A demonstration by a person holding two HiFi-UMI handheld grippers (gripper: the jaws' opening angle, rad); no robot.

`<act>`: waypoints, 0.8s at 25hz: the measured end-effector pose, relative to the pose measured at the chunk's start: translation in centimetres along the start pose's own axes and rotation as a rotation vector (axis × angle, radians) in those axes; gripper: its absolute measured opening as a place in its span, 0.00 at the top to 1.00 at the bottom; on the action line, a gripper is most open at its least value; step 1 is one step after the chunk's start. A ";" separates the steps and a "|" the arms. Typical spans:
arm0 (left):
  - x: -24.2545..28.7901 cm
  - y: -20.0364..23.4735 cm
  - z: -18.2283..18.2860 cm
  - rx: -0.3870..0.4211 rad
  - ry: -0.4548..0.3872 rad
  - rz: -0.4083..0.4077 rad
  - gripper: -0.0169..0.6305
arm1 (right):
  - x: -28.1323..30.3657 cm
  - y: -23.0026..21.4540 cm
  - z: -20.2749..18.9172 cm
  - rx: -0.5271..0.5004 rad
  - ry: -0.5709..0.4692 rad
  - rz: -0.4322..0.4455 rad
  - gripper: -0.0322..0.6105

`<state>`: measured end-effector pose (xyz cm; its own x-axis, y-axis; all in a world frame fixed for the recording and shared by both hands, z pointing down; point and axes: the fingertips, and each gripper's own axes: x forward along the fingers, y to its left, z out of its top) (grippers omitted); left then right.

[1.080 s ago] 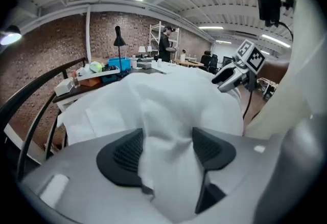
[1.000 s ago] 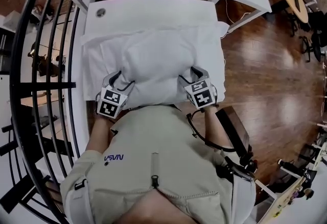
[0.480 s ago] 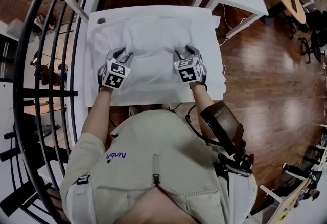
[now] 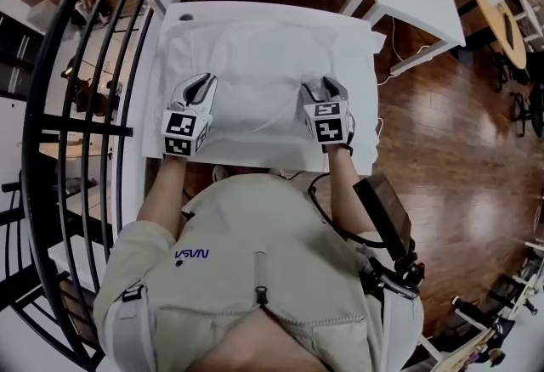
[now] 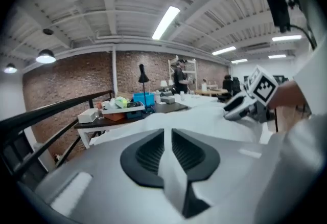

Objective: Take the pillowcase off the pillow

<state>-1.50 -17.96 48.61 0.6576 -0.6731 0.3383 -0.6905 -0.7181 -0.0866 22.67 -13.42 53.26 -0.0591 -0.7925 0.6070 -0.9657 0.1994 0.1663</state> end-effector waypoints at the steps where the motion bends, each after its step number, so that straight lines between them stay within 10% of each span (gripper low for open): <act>1: -1.4 0.4 0.9 -0.069 -0.057 0.034 0.91 | -0.9 -0.1 0.8 0.010 -0.052 0.001 0.59; 5: -7.1 2.3 2.1 -0.281 -0.195 0.166 0.97 | -4.1 2.1 5.9 0.013 -0.291 0.080 0.59; 10: -12.0 3.8 -1.2 -0.289 -0.163 0.323 0.97 | -3.4 10.3 8.3 -0.095 -0.332 0.279 0.59; 20: -13.9 8.0 -11.5 -0.362 0.037 0.161 0.69 | -1.8 28.0 8.9 -0.254 -0.205 0.436 0.59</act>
<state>-19.63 -12.26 53.98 0.5253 -0.7607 0.3814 -0.8499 -0.4907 0.1919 -6.50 -11.58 49.88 -0.5131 -0.6966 0.5015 -0.7508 0.6474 0.1310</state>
